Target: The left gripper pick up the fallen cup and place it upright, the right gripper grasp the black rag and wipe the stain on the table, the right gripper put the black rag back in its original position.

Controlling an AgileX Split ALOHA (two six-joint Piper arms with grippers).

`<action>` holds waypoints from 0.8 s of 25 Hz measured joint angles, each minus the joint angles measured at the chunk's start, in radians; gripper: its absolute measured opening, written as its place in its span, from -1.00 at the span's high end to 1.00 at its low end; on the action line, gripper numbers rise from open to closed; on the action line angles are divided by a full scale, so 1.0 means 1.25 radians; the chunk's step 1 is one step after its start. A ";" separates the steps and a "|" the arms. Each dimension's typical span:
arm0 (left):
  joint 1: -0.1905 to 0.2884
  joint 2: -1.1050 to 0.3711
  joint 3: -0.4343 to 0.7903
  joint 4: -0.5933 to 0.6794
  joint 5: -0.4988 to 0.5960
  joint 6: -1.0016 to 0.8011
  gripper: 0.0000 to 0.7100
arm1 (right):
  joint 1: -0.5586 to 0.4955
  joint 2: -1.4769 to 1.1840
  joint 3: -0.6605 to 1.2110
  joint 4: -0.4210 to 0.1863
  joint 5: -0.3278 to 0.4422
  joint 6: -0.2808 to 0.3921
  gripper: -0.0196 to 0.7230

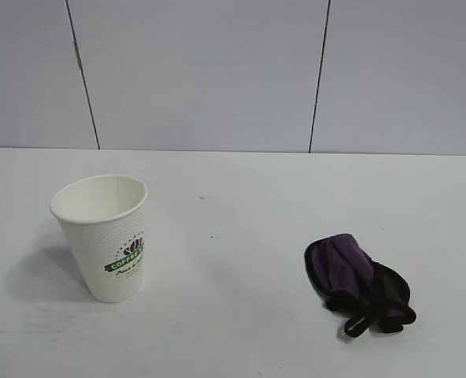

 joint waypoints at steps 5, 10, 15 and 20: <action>0.000 0.000 0.000 0.000 0.000 0.000 -0.87 | -0.008 -0.202 0.182 -0.046 0.000 -0.029 -0.79; 0.000 0.000 0.000 0.000 0.000 0.000 -0.87 | -0.040 -0.347 0.362 -0.064 0.000 -0.052 -0.79; 0.000 0.000 0.000 0.000 0.000 0.000 -0.87 | -0.094 -0.432 0.534 -0.064 -0.029 -0.068 -0.79; 0.000 0.000 0.000 0.000 0.000 0.000 -0.87 | -0.157 -0.455 0.686 -0.064 -0.086 -0.103 -0.79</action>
